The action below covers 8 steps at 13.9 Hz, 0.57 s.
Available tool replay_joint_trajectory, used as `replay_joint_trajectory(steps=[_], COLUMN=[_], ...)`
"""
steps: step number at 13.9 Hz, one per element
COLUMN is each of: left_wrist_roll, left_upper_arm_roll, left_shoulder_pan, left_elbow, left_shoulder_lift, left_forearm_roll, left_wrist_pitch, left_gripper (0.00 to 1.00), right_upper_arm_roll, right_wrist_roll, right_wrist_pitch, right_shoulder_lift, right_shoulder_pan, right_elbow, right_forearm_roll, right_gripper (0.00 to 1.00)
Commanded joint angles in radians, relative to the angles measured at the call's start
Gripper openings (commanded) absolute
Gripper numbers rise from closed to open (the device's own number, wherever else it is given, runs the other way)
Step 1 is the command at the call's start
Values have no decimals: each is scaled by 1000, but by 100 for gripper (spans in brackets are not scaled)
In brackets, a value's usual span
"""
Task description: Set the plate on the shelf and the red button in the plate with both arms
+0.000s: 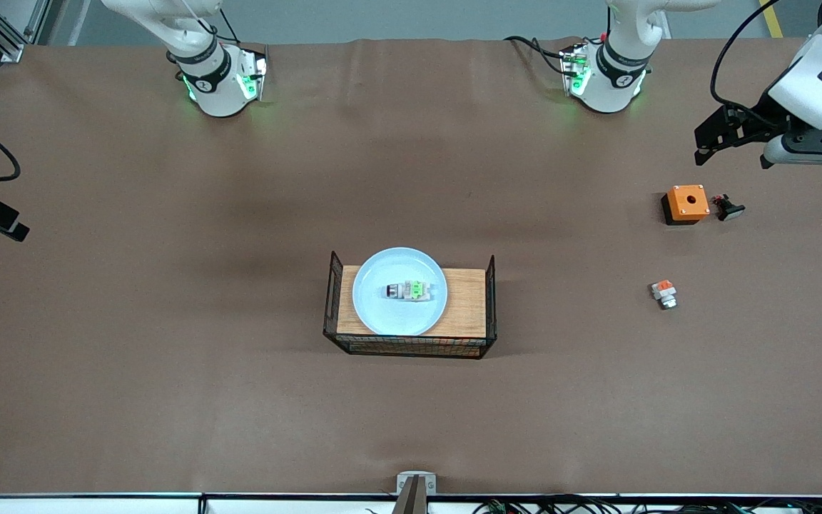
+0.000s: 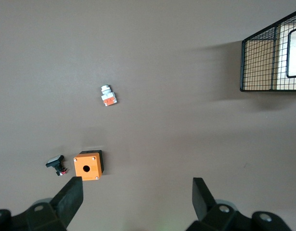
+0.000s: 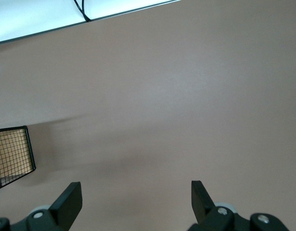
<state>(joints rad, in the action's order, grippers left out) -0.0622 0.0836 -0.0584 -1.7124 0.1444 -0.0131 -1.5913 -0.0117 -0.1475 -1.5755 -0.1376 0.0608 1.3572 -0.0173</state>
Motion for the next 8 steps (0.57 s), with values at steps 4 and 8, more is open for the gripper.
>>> replay_joint_trajectory(steps=[4,8], left_wrist_roll=[21,21], left_upper_arm_roll=[-7,-4], left_shoulder_pan=[-1,-6], left_elbow=[-29,-30], left_shoulder_lift=[35,34], left_forearm_roll=[-10,-8], left_wrist_pitch=[-6,-6], left_gripper=[100,100], right_upper_arm_roll=[9,9], right_wrist_roll=[11,11], right_wrist_pitch=[5,5], right_shoulder_lift=[3,3], right_shoulder_pan=[11,11], right_elbow=[2,0], right_forearm_roll=[7,7], right_gripper=[100,100])
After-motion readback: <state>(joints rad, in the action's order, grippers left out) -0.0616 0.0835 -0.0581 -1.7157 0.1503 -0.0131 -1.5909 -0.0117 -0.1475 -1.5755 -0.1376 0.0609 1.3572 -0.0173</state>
